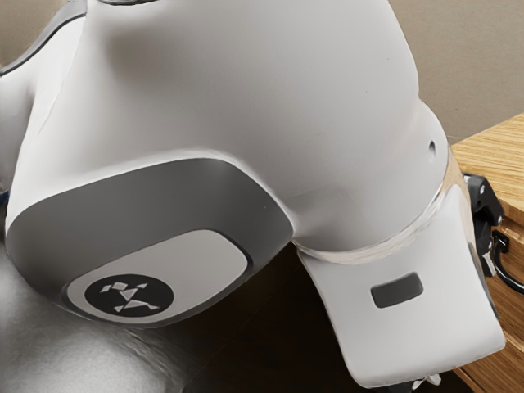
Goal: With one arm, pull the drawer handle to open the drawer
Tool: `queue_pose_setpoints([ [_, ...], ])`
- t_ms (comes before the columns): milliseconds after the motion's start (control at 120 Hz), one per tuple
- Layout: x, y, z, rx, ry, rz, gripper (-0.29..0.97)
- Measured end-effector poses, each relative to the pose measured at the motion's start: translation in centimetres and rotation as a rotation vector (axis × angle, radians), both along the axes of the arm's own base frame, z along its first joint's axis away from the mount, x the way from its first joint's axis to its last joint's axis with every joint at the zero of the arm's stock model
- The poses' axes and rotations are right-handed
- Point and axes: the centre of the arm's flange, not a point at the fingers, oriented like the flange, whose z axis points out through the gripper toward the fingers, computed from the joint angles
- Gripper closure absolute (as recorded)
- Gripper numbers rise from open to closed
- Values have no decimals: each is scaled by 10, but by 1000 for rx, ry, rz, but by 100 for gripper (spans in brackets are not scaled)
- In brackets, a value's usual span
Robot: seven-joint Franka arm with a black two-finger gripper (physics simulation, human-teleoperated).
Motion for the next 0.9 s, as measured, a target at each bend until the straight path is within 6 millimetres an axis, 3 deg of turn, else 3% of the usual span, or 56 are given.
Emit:
queue_pose_setpoints([
  [167,-3,-27,-17,5,5,-64,0],
  [508,23,-36,-10,-87,-32,-87,0],
  [642,34,-40,-20,-100,-27,-96,0],
  [900,32,-60,-32,-107,-33,-143,0],
])
